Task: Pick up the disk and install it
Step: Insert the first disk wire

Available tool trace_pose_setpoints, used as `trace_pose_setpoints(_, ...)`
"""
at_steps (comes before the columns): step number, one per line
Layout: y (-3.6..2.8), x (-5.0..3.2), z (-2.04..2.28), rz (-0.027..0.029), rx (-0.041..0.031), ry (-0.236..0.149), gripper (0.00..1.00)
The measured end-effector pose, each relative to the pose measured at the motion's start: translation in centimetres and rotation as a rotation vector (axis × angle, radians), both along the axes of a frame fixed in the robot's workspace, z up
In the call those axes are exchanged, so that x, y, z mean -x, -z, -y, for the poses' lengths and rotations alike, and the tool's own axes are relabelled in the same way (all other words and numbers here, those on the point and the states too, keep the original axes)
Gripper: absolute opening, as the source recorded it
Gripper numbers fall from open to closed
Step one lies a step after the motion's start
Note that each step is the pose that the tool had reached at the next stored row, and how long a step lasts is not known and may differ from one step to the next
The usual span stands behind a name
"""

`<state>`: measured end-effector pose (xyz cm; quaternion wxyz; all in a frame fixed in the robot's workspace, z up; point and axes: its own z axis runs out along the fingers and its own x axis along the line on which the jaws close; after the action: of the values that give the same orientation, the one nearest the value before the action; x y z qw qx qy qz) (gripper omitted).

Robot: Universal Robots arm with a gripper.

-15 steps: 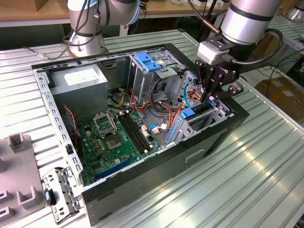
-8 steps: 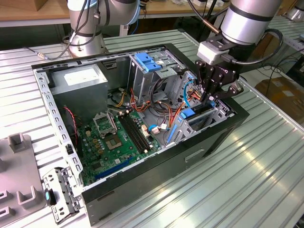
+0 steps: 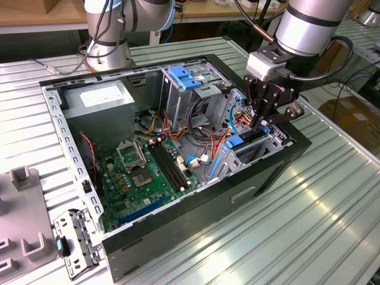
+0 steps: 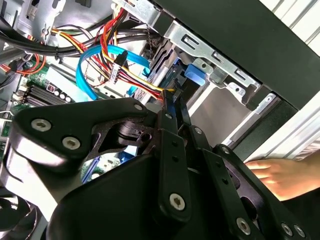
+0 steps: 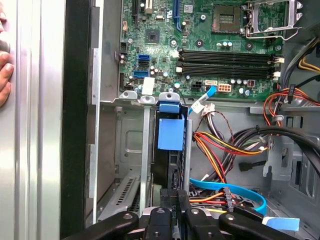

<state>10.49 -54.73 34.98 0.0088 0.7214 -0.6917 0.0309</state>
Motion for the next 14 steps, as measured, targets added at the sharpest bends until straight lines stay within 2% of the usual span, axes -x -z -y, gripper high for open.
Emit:
trace_pose_setpoints(4,0.02,0.01,-0.12,0.0000,0.0002,0.012,0.17)
trace_pose_setpoints(6,0.06,0.00,-0.13,0.0000,0.0002,0.057,0.17)
trace_pose_setpoints(7,0.07,0.01,-0.13,0.0000,0.0002,0.065,0.17)
trace_pose_setpoints(14,0.17,0.00,-0.13,0.0000,0.0000,0.068,0.17)
